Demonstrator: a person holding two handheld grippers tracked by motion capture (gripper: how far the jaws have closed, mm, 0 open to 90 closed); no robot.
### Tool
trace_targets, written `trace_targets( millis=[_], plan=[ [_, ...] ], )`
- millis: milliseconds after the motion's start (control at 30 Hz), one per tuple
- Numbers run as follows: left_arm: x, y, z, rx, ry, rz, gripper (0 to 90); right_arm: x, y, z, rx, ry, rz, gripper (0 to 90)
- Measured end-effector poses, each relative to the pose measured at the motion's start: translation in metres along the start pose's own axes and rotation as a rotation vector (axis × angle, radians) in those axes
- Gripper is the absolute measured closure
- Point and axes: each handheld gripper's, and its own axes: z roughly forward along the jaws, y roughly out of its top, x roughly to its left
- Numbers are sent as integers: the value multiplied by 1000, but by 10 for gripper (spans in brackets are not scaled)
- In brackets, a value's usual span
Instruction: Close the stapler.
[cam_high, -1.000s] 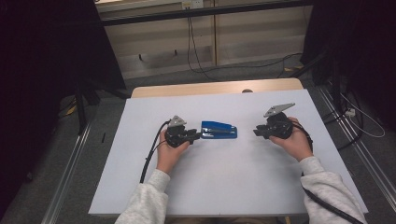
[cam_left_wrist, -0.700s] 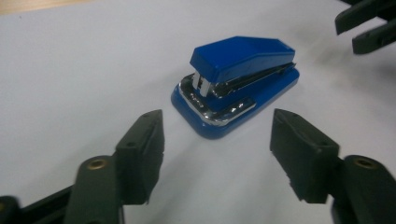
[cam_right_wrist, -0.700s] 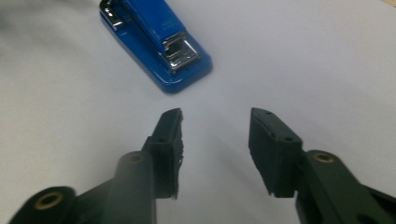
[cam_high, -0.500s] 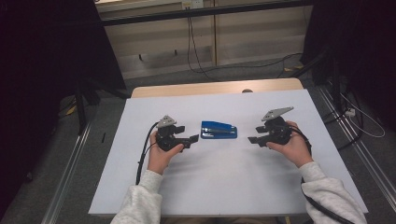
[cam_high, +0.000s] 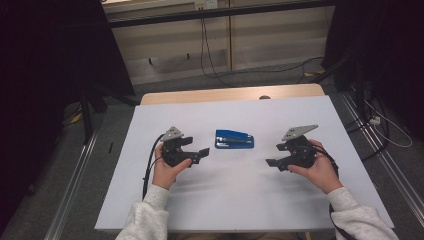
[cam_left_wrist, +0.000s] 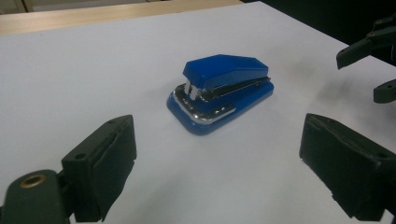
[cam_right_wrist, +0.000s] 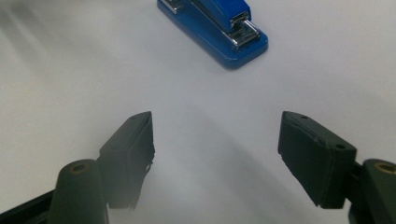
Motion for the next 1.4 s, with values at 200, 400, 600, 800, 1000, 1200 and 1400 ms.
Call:
trace_targets(
  millis=[200,400,600,800,1000,1200,1400],
  plan=[
    [-6,-2,-11,-5,2,24,102,5,-4,-8,-8,-6,8,239],
    [-3,-7,-27,-23,13,11,96,10,-5,-12,-25,-8,15,228],
    [-2,-14,-44,-39,23,4,87,17,-10,-12,-6,-1,5,219],
    [-3,-21,-61,-48,31,9,87,21,-15,-15,5,6,3,207],
    [-1,-30,-75,-40,55,15,84,23,-21,-19,4,10,10,198],
    [1,-38,-87,-38,61,14,84,24,-27,-24,11,13,14,198],
    [3,-45,-97,-36,68,6,84,24,-32,-30,6,7,14,197]
  ],
)
